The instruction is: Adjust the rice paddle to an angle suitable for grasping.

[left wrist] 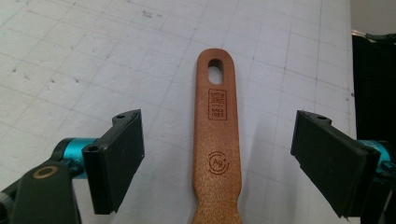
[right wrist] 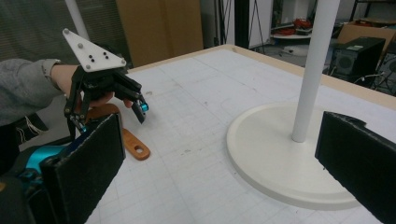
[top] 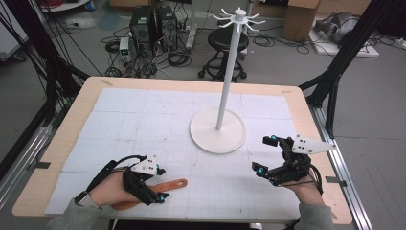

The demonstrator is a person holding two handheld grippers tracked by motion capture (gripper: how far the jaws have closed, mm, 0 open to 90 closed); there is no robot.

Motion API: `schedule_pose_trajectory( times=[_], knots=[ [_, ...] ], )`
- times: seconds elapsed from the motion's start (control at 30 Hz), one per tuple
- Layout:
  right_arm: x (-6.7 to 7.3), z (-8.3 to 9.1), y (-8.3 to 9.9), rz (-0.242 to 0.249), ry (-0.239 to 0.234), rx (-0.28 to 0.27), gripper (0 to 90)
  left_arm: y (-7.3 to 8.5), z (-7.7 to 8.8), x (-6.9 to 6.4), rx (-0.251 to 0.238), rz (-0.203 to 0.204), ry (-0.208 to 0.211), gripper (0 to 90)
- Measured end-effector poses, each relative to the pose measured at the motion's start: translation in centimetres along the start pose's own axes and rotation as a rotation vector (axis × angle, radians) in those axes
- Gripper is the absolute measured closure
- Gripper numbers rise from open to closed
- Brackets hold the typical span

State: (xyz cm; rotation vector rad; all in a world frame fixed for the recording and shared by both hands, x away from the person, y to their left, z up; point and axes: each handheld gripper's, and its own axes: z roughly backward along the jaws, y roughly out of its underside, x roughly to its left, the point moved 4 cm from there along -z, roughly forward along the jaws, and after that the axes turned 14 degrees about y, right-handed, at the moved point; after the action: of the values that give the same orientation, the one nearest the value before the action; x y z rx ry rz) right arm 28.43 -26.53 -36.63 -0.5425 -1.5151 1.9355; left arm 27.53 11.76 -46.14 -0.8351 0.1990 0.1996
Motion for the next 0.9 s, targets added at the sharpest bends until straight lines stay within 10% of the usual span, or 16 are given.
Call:
schedule_pose_trajectory(
  times=[0.9],
  knots=[
    [-0.62, -0.84, 0.39, -0.014, -0.015, 0.019, 0.4, 0.60, 0.06, -0.18, 0.076, -0.024, -0.054, 42.5]
  ],
)
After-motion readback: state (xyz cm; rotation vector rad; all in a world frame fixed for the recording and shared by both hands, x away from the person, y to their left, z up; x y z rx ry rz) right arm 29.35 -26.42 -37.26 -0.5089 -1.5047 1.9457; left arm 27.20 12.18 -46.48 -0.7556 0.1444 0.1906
